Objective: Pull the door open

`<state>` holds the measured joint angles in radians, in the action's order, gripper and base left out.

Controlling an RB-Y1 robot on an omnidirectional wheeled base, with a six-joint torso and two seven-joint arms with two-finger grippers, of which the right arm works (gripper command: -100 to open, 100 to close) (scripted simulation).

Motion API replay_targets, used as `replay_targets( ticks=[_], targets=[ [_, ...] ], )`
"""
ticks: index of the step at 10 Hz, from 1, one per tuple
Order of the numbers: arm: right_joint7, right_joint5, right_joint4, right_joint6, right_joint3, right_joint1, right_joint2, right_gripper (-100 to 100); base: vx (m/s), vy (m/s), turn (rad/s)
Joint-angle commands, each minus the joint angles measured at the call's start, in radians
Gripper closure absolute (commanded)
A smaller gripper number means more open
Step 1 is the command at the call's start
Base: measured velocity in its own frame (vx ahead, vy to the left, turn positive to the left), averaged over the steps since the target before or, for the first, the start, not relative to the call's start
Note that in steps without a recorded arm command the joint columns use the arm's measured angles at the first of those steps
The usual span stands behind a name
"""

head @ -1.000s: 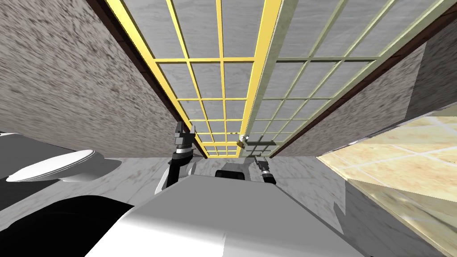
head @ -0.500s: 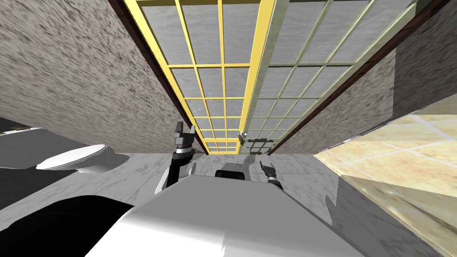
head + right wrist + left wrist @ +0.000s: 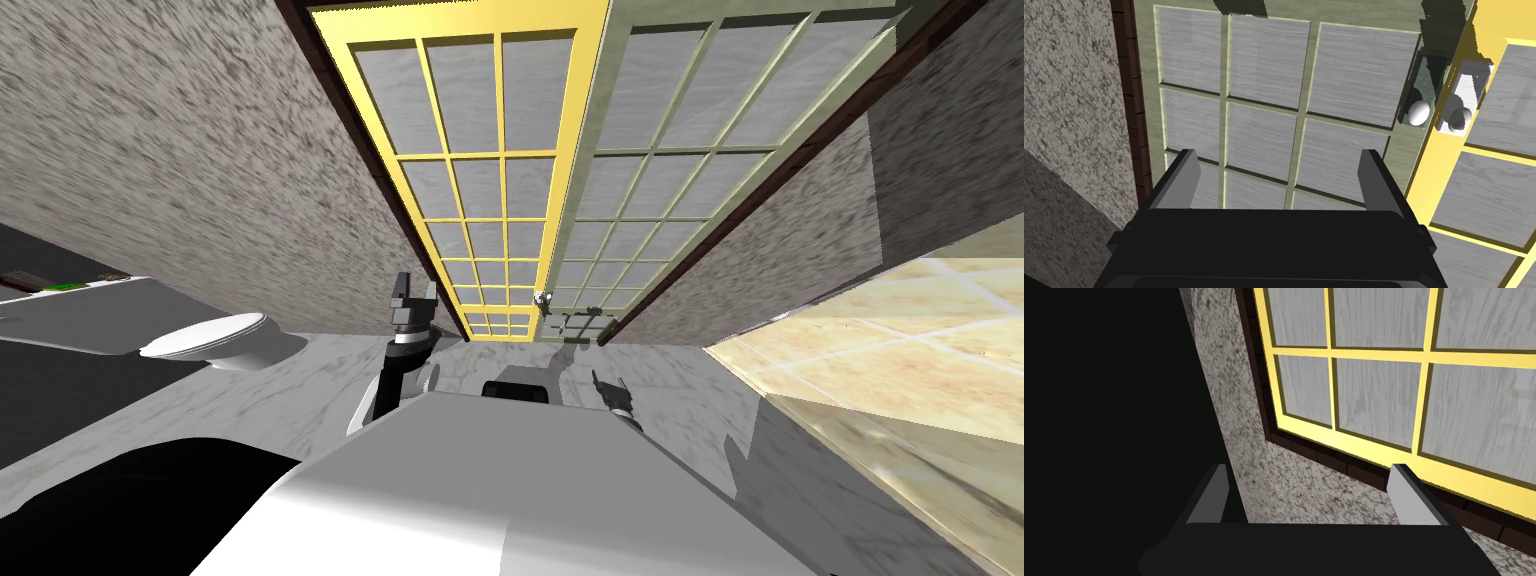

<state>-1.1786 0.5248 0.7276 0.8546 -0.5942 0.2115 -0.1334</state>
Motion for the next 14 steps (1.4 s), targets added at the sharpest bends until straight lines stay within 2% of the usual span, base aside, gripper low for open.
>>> replay_targets(
  ticks=[1, 3, 4, 6, 11, 12, 13, 14],
  targets=[
    [-0.014, -0.012, 0.006, -0.021, -0.028, 0.014, 0.005, -100, -0.068, -0.055, 0.109],
    [-0.038, -0.028, -0.006, -0.036, -0.061, 0.010, 0.011, -100, -0.066, -0.054, 0.187],
    [-0.059, -0.040, -0.013, -0.047, -0.082, -0.007, 0.023, -100, 0.001, -0.057, 0.211],
    [-0.079, -0.050, -0.015, -0.055, -0.095, -0.041, 0.044, -100, 0.137, -0.077, 0.214],
    [-0.101, -0.055, -0.006, -0.058, -0.086, -0.124, 0.090, -100, 0.181, -0.047, 0.148],
    [-0.101, -0.055, -0.006, -0.058, -0.086, -0.124, 0.090, -100, 0.110, -0.009, 0.039],
    [-0.105, -0.054, 0.000, -0.057, -0.077, -0.156, 0.106, -100, 0.143, -0.028, 0.140],
    [-0.105, -0.054, 0.000, -0.057, -0.077, -0.156, 0.106, -100, 0.149, -0.034, 0.101]
  ],
)
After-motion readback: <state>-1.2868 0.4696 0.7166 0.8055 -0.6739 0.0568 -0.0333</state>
